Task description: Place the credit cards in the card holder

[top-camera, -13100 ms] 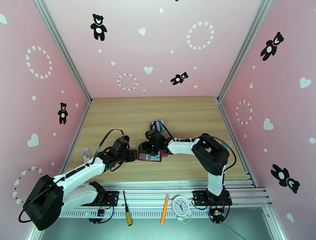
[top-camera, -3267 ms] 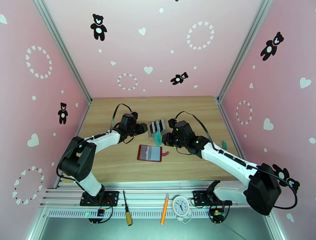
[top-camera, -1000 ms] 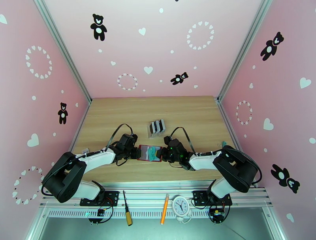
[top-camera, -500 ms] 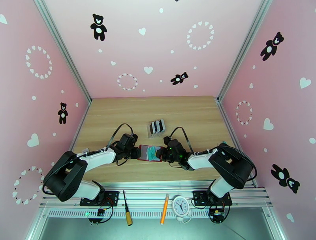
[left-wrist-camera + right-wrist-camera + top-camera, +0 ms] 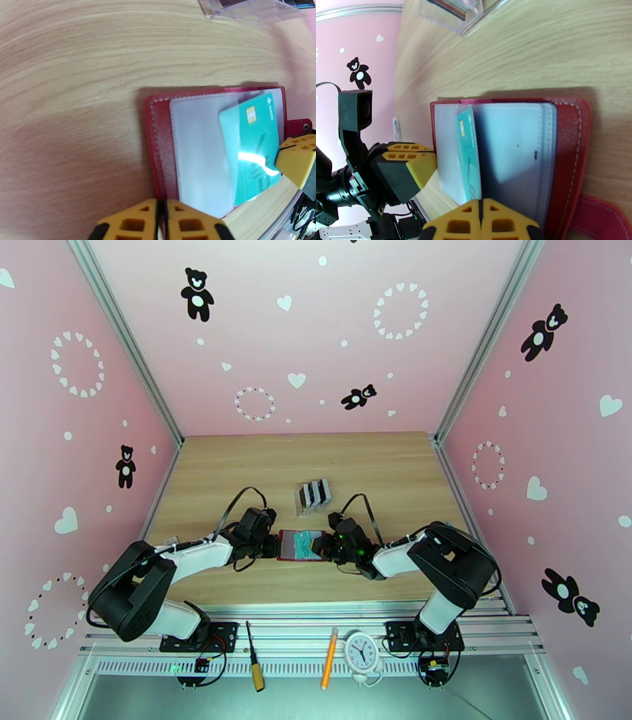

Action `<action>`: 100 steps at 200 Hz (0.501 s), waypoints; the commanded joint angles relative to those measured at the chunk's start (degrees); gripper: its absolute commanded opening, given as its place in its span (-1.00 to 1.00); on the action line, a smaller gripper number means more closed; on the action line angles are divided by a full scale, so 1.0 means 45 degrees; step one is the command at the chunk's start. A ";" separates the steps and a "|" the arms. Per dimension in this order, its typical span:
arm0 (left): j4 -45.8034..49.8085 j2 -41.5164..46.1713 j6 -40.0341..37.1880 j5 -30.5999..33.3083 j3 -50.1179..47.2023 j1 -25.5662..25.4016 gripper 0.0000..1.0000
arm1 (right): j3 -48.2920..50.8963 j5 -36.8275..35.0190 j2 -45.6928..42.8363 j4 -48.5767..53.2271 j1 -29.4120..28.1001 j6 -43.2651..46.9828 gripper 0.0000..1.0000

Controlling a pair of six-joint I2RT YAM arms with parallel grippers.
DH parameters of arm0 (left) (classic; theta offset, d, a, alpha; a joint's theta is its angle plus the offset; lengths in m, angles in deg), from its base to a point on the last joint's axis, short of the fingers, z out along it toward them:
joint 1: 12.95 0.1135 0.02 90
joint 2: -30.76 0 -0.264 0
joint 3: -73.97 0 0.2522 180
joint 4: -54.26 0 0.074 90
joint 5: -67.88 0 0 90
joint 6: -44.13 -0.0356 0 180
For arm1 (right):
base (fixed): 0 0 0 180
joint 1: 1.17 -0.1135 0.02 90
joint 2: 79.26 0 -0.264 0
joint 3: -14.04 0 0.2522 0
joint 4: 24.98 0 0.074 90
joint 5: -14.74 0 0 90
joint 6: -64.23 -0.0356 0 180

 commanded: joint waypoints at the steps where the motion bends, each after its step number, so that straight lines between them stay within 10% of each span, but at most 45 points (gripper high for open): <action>1: 0.0024 -0.0249 -0.0231 -0.0325 0.0188 -0.0167 -0.74 | 0.0229 -0.0452 0.0338 -0.0110 0.0062 -0.0153 -1.00; 100: 0.0027 -0.0418 -0.0222 -0.0375 0.0279 -0.0255 -0.79 | 0.0163 -0.0174 0.0821 -0.0405 0.0097 -0.0234 -1.00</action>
